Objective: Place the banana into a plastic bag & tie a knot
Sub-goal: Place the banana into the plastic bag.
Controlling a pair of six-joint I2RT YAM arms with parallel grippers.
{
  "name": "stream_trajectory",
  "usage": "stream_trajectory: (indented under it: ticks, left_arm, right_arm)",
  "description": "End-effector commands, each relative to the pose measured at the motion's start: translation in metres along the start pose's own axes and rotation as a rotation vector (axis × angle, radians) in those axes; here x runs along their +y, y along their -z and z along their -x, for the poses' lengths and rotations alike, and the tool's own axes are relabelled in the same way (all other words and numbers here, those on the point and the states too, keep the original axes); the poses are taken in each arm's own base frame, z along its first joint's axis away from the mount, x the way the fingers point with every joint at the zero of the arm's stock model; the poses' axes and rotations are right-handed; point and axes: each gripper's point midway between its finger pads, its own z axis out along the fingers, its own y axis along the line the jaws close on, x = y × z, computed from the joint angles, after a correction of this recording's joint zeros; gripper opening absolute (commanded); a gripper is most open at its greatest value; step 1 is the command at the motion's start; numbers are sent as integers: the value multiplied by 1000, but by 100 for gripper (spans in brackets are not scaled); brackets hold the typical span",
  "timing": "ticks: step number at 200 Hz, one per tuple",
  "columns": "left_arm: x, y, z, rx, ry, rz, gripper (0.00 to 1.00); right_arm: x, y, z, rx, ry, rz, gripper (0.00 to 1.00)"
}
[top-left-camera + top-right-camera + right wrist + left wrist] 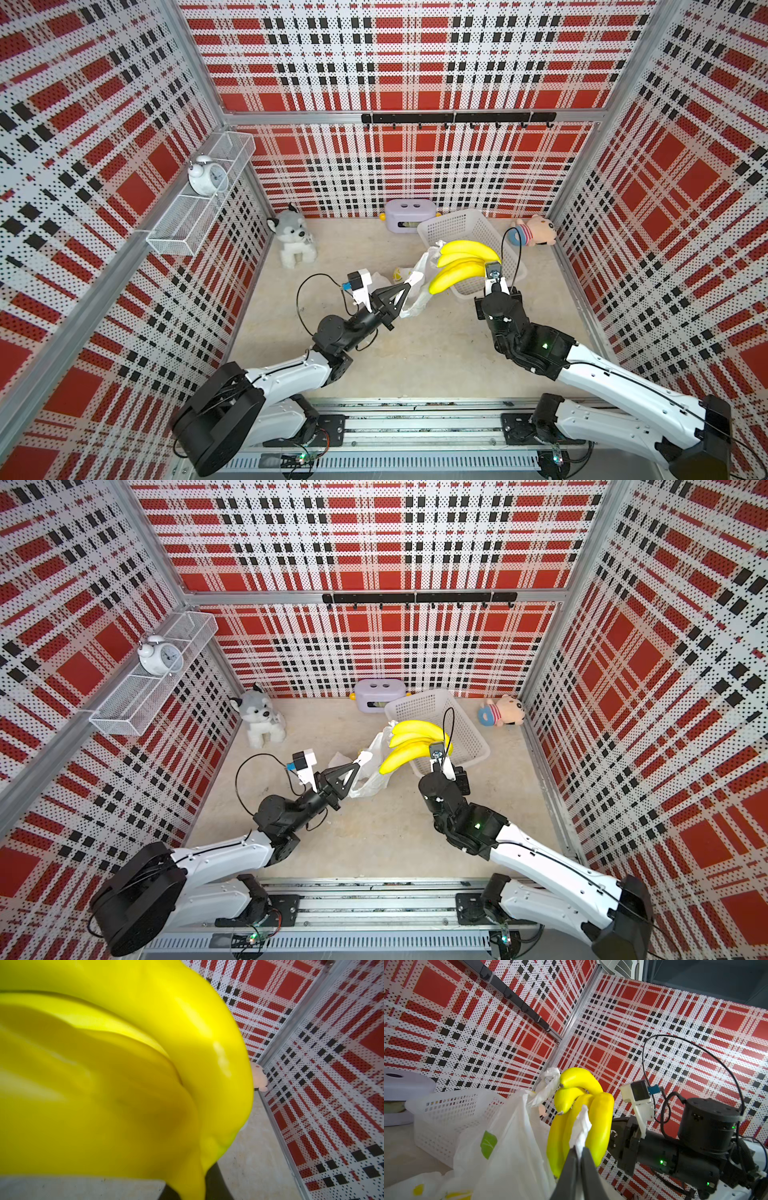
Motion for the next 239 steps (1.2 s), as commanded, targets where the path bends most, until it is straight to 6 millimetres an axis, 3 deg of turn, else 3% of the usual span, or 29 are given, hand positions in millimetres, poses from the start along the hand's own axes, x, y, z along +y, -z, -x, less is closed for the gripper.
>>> stream_trajectory:
  ticks: [1, 54, 111, 133, 192, 215, 239]
  left_arm:
    - [-13, -5, 19, -43, 21, -79, 10]
    - [-15, -8, 38, -80, 45, -119, 10]
    - [-28, -6, 62, -155, 62, -174, 10]
    - [-26, -2, 71, -201, 62, -151, 10]
    - [-29, 0, 90, -256, 126, -194, 10]
    - [-27, 4, 95, -279, 161, -224, 10]
    - [-23, 6, 96, -279, 189, -239, 10]
  right_arm:
    - [-27, 20, 37, -120, -66, -121, 0]
    - [-19, 51, 73, -293, -34, -49, 0]
    - [12, 32, 85, -269, 146, -176, 0]
    - [24, 31, 77, -266, 173, -183, 0]
    - [27, 56, 55, -394, 207, -213, 0]
    - [47, 55, 45, -411, 273, -183, 0]
    - [48, 55, 39, -415, 255, -168, 0]
